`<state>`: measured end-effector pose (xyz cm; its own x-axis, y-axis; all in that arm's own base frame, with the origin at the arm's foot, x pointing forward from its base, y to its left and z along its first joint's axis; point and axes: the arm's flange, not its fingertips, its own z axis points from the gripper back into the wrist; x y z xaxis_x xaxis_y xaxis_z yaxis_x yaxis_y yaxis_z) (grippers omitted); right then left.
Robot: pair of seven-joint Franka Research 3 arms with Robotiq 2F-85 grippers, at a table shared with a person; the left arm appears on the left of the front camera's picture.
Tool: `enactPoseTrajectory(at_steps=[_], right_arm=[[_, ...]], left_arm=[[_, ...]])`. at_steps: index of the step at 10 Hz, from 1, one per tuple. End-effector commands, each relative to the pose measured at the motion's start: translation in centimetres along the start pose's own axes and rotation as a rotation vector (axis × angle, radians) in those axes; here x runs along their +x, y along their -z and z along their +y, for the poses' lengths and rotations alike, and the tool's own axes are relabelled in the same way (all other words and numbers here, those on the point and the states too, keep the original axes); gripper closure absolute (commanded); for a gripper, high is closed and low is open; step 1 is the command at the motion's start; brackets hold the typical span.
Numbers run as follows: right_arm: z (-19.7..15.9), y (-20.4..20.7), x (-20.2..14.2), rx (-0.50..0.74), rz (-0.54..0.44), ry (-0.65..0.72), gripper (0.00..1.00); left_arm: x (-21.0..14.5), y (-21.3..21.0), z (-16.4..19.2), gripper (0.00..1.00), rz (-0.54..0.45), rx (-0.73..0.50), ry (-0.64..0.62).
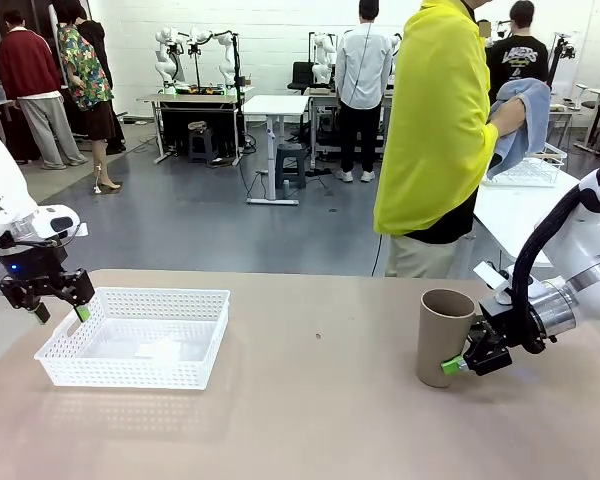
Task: Clean and organize the cups into the basket.
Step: Pick up the Organizing basket and move it to the center of the table, then pick up the Reusable plastic cup from the right side of the table and place it inside the Organizing basket.
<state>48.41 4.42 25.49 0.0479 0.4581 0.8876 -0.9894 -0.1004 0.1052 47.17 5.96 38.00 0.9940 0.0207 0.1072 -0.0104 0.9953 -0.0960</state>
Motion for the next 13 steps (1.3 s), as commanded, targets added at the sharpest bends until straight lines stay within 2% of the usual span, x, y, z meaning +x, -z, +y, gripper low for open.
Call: enactPoseTrajectory(at_steps=[1,2,3,4,5,6,7,8,10,11,12,13], right_arm=[[-0.5,0.2,-0.3,-0.005,-0.019,-0.019,1.00],[-0.5,0.2,-0.3,-0.005,-0.017,-0.016,1.00],[-0.4,0.2,-0.3,-0.006,-0.017,-0.015,1.00],[-0.5,0.2,-0.3,-0.008,-0.017,-0.011,0.79],[-0.5,0.2,-0.3,-0.008,-0.016,-0.008,0.79],[-0.4,0.1,-0.3,-0.009,-0.015,-0.005,1.00],[-0.5,0.1,-0.3,-0.012,-0.016,-0.003,0.79],[-0.5,0.1,-0.3,-0.014,-0.016,0.006,1.00],[-0.3,-0.5,-0.1,-0.036,-0.026,0.017,1.00],[0.1,-1.2,0.5,-0.057,-0.045,0.026,0.39],[0.8,-2.0,1.4,-0.065,-0.055,0.028,0.39],[2.0,-3.2,2.9,-0.091,-0.071,0.035,0.39]], left_arm=[[0.3,-0.1,-0.2,0.64,-0.016,-0.001,-0.019],[0.3,-0.2,-0.2,1.00,-0.015,0.000,-0.020],[0.2,-0.2,-0.1,1.00,-0.015,0.004,-0.017],[0.2,-0.3,-0.1,1.00,-0.007,0.006,-0.018],[0.1,-0.4,-0.1,1.00,0.000,0.005,-0.023],[0.1,-0.4,-0.1,1.00,0.007,0.005,-0.028],[0.1,-0.4,0.0,1.00,0.011,0.006,-0.033],[0.2,-0.4,0.0,1.00,0.014,0.010,-0.038],[0.2,-0.5,0.0,1.00,0.020,0.008,-0.056],[0.2,-0.5,0.0,1.00,0.022,0.010,-0.064],[0.0,-0.5,-0.1,1.00,0.020,0.008,-0.066],[0.0,-0.6,-0.7,1.00,0.061,0.006,-0.103]])
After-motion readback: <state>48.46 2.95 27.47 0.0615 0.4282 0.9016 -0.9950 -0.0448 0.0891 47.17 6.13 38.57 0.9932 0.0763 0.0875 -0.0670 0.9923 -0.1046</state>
